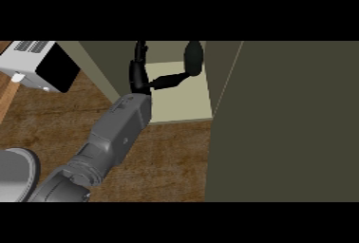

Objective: Pick up the wine, place it into the cabinet and close the cabinet

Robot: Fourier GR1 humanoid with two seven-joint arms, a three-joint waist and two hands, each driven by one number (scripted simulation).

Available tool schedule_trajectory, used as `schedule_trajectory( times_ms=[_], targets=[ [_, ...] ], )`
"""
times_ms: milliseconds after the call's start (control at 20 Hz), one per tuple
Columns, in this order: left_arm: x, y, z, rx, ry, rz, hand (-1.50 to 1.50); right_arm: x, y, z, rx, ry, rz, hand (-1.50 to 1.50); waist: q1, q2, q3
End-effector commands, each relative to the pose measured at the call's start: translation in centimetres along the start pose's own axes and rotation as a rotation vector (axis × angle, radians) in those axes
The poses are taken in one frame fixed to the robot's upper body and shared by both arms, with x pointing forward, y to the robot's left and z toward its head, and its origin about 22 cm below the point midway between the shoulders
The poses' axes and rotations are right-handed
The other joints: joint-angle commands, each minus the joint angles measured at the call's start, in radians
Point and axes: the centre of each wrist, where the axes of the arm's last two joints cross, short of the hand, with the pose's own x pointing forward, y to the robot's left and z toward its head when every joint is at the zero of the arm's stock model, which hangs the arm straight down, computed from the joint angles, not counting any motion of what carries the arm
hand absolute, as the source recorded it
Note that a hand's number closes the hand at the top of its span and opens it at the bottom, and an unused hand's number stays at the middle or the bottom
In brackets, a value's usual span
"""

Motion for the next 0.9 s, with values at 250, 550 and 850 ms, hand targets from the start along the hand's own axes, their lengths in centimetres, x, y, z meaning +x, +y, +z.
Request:
schedule_trajectory(
  times_ms=[250,550,850],
  targets=[
    [-1.1,2.1,-0.1,0.006,-0.01,0.025,-1.5,1.1,0.1,0.8,0.021,-0.032,-0.03,-1.5,-0.002,0.006,-0.004],
    [-2.7,1.7,2.0,-0.057,-0.033,0.076,-1.5,0.1,0.4,0.3,0.02,-0.011,-0.006,-1.5,0.013,0.002,-0.004],
    [-1.7,1.2,1.1,-0.12,-0.005,0.115,-1.5,1.0,0.2,1.2,-0.005,-0.004,-0.027,-1.5,0.023,-0.006,-0.003]
  ],
)
